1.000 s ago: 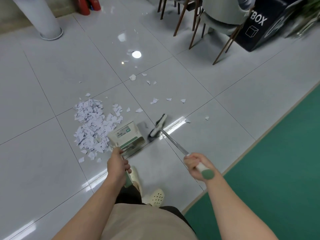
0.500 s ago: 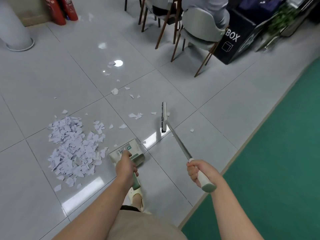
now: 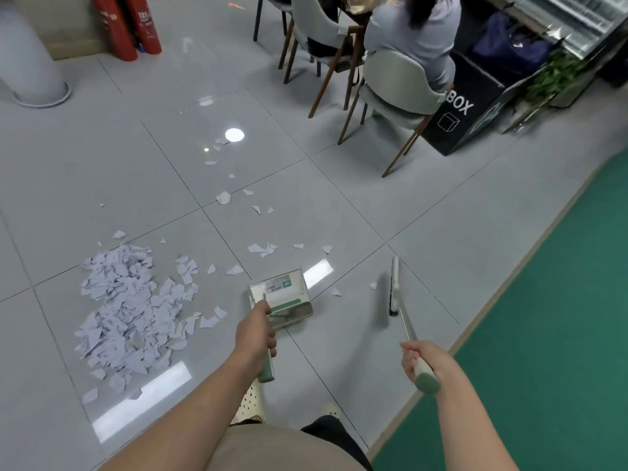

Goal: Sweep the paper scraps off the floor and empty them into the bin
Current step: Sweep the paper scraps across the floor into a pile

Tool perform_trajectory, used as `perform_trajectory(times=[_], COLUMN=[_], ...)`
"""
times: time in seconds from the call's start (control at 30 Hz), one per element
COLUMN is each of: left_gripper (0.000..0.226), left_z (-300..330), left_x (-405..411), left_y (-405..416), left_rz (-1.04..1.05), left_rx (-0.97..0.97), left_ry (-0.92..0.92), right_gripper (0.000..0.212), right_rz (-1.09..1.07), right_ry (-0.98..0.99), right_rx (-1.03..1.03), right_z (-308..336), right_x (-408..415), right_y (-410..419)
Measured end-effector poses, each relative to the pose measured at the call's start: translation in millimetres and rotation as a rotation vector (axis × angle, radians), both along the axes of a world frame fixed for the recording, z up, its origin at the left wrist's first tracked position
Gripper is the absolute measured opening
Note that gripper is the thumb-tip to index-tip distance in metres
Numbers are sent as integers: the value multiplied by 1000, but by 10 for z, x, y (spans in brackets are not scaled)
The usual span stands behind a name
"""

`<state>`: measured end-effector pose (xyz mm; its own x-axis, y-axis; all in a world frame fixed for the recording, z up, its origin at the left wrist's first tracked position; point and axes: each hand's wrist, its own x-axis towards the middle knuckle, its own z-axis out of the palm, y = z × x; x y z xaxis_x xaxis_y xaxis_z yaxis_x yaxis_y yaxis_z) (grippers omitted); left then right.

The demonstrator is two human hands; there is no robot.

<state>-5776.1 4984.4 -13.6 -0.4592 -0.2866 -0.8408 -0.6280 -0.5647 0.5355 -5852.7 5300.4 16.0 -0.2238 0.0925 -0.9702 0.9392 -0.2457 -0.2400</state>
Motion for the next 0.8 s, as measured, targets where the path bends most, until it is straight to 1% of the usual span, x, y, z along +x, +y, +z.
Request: perform_trajectory(times=[0.1, 0.17, 0.3, 0.43, 0.53, 0.57, 0.6, 0.63, 0.7, 0.73, 0.8], left_gripper=[15, 15, 15, 17, 15, 15, 16, 16, 16, 16, 16], left_z=[-6, -28, -39, 11, 46, 57, 70, 78, 87, 91, 104], left_x=[-84, -114, -122, -133, -138, -135, -135, -136, -151, -164, -206], left_y=[-3, -1, 94, 224, 374, 435, 496, 554, 646, 684, 755], left_rz=[63, 108, 203, 345, 457, 480, 502, 524, 569, 588, 611], left_rx=[5, 0, -17, -58, -85, -102, -118, -130, -145, -153, -175], left_ry=[-21, -38, -84, -124, -155, -164, -171, -175, -172, -171, -179], right_gripper=[21, 22, 16, 15, 11, 13, 17, 23, 32, 34, 33], right_rz=[35, 138, 473, 777, 1056, 1115, 1139, 1120, 995, 944, 917], right_ry=[-20, -56, -136, -183, -186, -175, -165, -160, -175, -188, -195], right_rx=[28, 68, 97, -3, -14, -29, -66, -108, -189, -226, -274], right_z=[-63, -158, -309, -345, -349, -352, -348, -365, -386, -356, -233], right_x=[-218, -343, -596, -675, -659, -688, -748, -841, -1073, -1181, -1317], right_y=[58, 45, -150, -587, -789, -797, -782, -750, -680, -660, -659])
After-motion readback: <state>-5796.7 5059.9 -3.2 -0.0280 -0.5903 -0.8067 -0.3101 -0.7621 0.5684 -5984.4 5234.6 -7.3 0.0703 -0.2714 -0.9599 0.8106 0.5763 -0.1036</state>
